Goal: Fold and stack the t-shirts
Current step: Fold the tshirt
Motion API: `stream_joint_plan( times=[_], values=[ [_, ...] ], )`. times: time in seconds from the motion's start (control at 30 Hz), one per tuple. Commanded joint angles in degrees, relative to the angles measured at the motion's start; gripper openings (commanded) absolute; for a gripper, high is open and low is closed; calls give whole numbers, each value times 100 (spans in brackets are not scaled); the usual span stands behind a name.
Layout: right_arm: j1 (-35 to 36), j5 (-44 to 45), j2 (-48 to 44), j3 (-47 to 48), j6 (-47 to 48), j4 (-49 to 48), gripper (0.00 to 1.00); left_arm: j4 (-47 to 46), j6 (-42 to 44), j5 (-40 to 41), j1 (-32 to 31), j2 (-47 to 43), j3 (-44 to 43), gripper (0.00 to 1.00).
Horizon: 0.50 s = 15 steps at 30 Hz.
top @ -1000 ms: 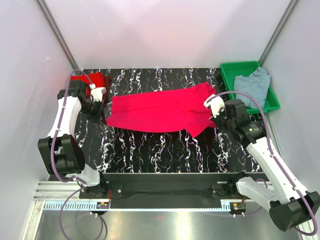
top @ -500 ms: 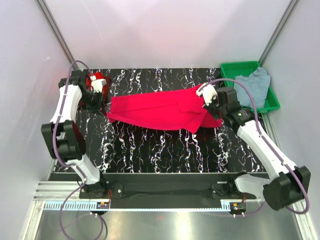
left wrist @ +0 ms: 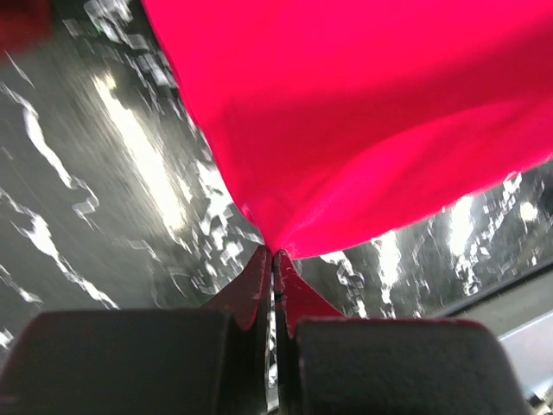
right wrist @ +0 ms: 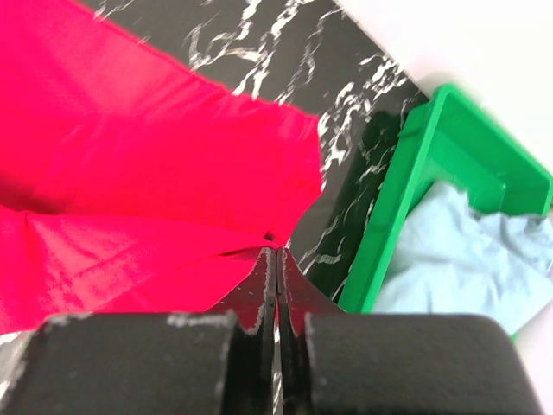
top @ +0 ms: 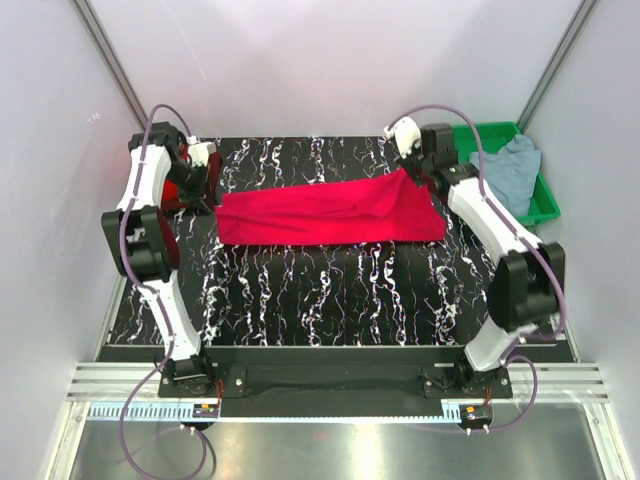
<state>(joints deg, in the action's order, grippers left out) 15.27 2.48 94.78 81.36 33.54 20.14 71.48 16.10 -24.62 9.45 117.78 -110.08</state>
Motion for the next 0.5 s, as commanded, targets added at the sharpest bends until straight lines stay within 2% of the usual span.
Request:
stream_joint_plan(
  times=[0.0, 0.13, 0.33, 0.47],
  values=[
    [-164, 7, 661, 783, -32, -336, 0, 225, 25, 71, 30, 491, -731, 0],
    [-252, -72, 1454, 1635, -58, -213, 0, 384, -63, 54, 30, 1176, -1261, 0],
    [-252, -186, 2360, 2514, -198, 34, 0, 182, -177, 72, -5, 1415, -1200, 0],
    [-252, -195, 2694, 2780, -199, 139, 0, 50, -309, 63, -5, 1616, -1558, 4]
  ],
)
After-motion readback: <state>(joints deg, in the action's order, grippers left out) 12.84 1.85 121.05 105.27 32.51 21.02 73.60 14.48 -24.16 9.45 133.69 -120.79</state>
